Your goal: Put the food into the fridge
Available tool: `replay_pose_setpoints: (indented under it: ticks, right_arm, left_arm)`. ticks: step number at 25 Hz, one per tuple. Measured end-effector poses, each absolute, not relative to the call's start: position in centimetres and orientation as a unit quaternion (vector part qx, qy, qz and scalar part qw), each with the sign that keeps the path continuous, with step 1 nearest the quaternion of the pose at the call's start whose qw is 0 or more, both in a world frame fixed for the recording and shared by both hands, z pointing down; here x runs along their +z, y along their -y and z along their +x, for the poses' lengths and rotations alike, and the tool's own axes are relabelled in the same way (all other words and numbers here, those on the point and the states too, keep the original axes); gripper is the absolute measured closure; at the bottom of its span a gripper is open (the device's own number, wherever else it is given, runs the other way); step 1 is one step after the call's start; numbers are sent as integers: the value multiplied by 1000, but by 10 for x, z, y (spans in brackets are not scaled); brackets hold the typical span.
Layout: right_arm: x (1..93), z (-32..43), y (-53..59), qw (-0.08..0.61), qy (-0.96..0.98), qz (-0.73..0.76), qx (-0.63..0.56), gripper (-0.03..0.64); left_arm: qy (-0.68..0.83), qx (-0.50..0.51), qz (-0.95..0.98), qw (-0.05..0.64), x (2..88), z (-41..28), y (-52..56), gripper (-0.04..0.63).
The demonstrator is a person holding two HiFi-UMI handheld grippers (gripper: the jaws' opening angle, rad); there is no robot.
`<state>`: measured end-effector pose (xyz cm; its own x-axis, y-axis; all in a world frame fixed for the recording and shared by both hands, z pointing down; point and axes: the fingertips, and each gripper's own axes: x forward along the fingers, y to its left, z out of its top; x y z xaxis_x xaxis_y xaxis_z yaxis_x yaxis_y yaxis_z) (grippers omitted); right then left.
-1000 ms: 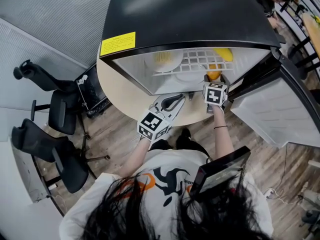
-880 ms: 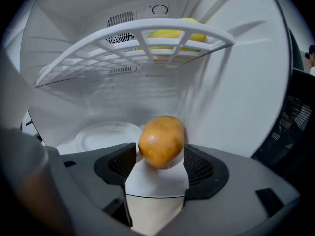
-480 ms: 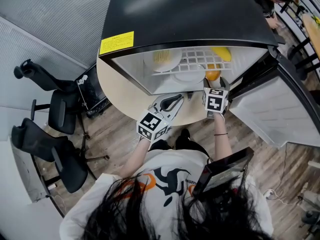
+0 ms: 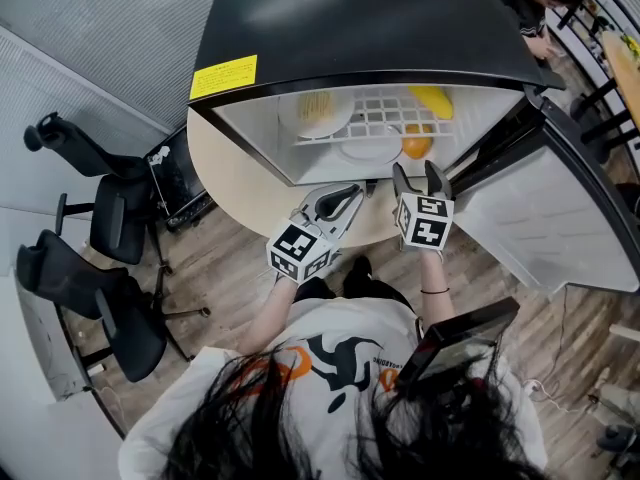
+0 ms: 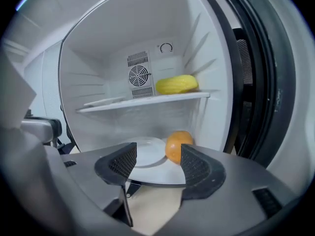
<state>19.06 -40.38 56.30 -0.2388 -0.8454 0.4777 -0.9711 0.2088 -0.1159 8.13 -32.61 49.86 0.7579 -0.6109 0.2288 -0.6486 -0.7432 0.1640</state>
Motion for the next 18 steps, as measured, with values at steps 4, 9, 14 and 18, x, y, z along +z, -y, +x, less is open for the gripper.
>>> replay_pose_setpoints:
  ticks: [4,9,14,18]
  right_arm:
    - [550,184,395,136,774,585,200,347]
    - [535,176,389,116,788,573,193,385]
    - [525,167,380,100,788,577,189,504]
    - [516,161,368,91,787,579,192,528]
  left_arm:
    - [350,72,926,119,496,79,323,572]
    - [359,70,923,117,493,74,314,572]
    - [359,70,924,112,489,67,308,572]
    - [351,57,929,104,478,64,304,572]
